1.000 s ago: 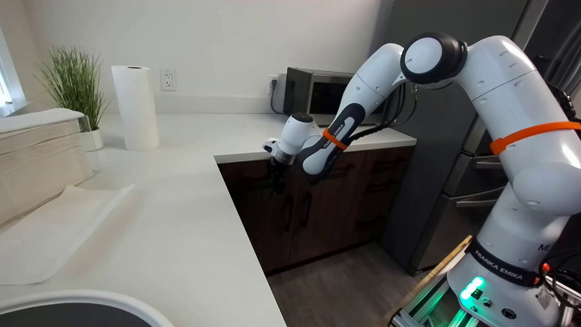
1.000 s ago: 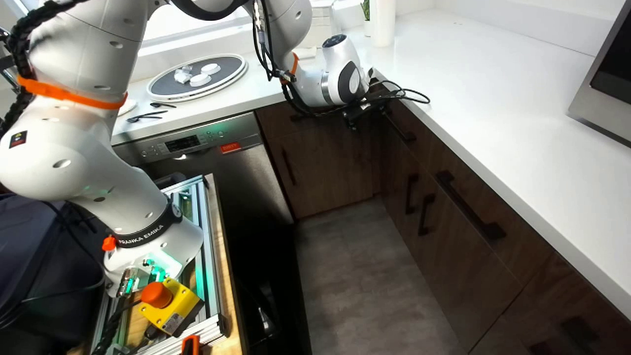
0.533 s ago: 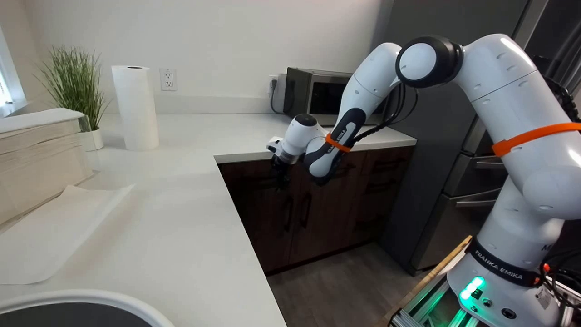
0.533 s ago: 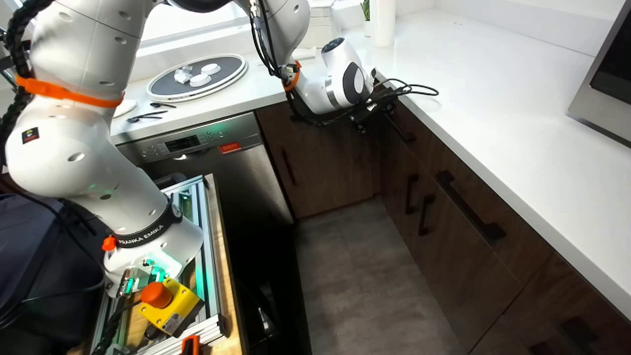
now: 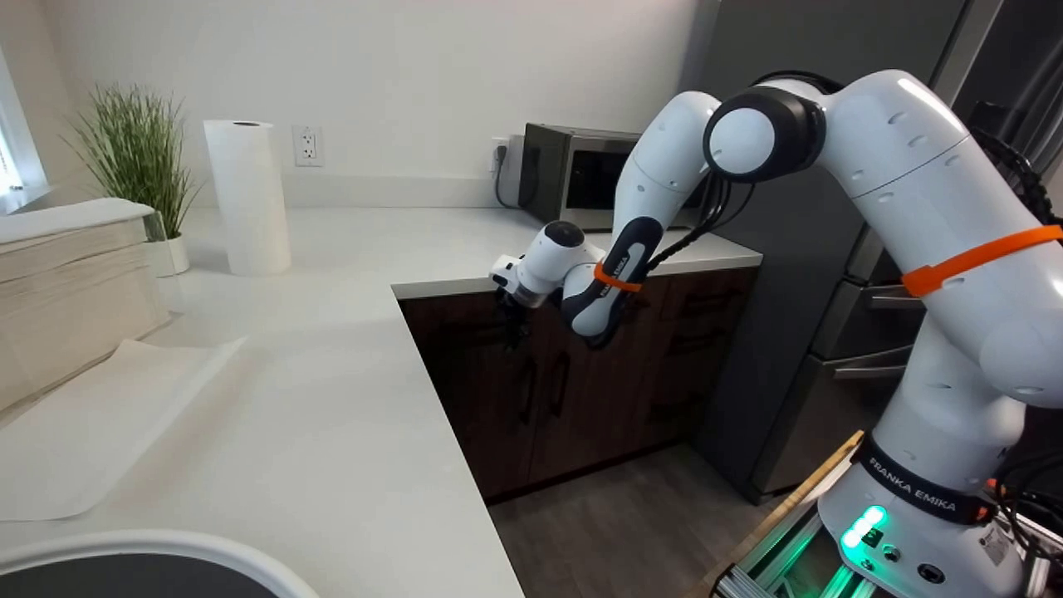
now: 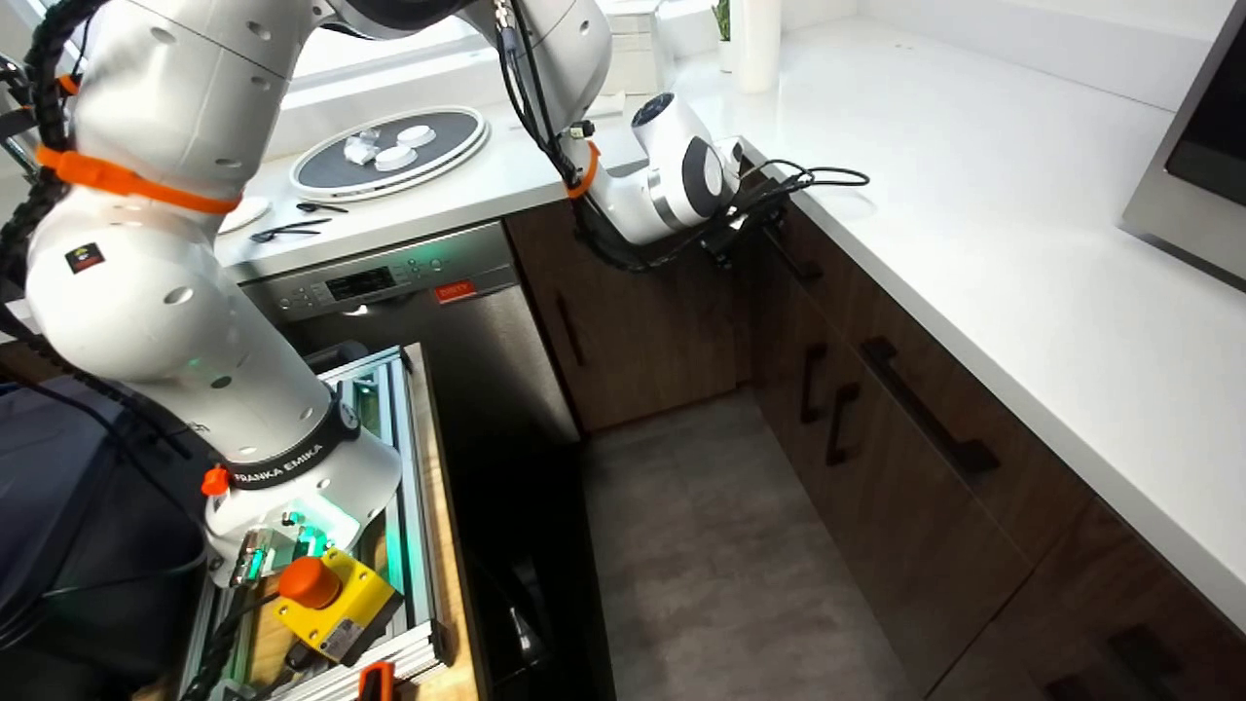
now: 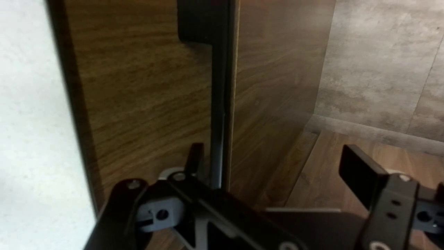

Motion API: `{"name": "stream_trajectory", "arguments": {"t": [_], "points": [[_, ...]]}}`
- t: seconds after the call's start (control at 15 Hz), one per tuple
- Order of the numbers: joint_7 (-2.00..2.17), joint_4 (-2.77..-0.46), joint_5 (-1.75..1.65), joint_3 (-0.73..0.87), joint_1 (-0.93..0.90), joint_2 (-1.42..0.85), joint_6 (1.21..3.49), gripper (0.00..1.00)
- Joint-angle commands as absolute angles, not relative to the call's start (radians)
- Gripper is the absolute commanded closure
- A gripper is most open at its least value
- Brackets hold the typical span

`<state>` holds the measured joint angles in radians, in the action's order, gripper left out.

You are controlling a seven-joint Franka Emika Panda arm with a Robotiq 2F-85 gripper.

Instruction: Open the drawer

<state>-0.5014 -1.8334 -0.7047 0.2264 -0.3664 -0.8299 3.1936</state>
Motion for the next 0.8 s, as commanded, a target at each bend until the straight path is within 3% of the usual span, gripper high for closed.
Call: {"name": "stream_trajectory", "arguments": {"t": [0.0,0.73], "points": [[-0.462,-1.776,-0.697,0.314,-0.433,-0.907,3.266,0.00],[-0.466,-1.680,-0.667,0.345,-0.442,-1.014,3.287,0.00]]}}
